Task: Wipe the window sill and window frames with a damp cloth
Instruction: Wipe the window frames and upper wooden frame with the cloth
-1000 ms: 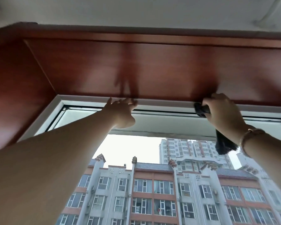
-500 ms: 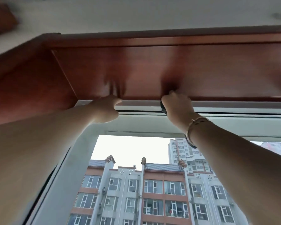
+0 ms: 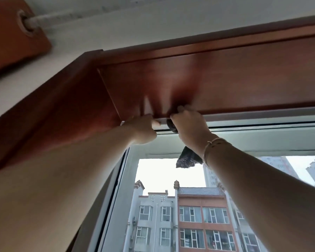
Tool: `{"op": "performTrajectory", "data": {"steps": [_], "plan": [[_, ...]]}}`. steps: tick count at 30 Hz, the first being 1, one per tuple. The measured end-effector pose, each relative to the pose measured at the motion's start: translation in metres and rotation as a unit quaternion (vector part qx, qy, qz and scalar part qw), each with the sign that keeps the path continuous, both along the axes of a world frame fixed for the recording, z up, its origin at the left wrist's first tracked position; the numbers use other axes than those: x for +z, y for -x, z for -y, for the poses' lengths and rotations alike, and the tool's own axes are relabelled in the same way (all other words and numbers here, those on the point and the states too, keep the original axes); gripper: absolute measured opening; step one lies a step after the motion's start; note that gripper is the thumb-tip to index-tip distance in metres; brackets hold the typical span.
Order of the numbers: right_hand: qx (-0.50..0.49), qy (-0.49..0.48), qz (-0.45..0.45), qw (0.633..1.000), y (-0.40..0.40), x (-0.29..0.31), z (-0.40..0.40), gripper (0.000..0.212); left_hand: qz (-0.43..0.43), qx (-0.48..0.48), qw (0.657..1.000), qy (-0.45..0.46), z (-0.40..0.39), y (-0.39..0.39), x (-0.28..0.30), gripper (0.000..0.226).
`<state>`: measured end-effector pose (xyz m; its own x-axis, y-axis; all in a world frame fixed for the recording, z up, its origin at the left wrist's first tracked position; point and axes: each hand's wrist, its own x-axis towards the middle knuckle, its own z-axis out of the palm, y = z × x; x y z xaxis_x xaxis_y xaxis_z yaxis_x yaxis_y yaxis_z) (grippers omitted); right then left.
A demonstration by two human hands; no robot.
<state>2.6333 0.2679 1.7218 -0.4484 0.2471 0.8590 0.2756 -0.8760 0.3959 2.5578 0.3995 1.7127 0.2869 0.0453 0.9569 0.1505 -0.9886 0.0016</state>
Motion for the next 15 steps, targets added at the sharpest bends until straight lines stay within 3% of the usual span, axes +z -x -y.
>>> {"op": "performTrajectory", "data": {"steps": [3, 7, 15], "plan": [[-0.004, -0.001, -0.028, 1.000, -0.014, -0.002, 0.050, 0.020, -0.030, -0.002, 0.999, -0.019, 0.002, 0.001, 0.001, 0.065], [0.004, -0.056, -0.030, 0.998, -0.024, -0.003, 0.091, 0.018, -0.041, 0.002, 0.999, -0.024, -0.005, -0.002, -0.006, 0.074], [-0.020, -0.041, -0.053, 0.998, -0.006, -0.004, 0.057, 0.022, 0.009, -0.042, 0.991, 0.125, -0.020, 0.000, -0.020, 0.051]]}}
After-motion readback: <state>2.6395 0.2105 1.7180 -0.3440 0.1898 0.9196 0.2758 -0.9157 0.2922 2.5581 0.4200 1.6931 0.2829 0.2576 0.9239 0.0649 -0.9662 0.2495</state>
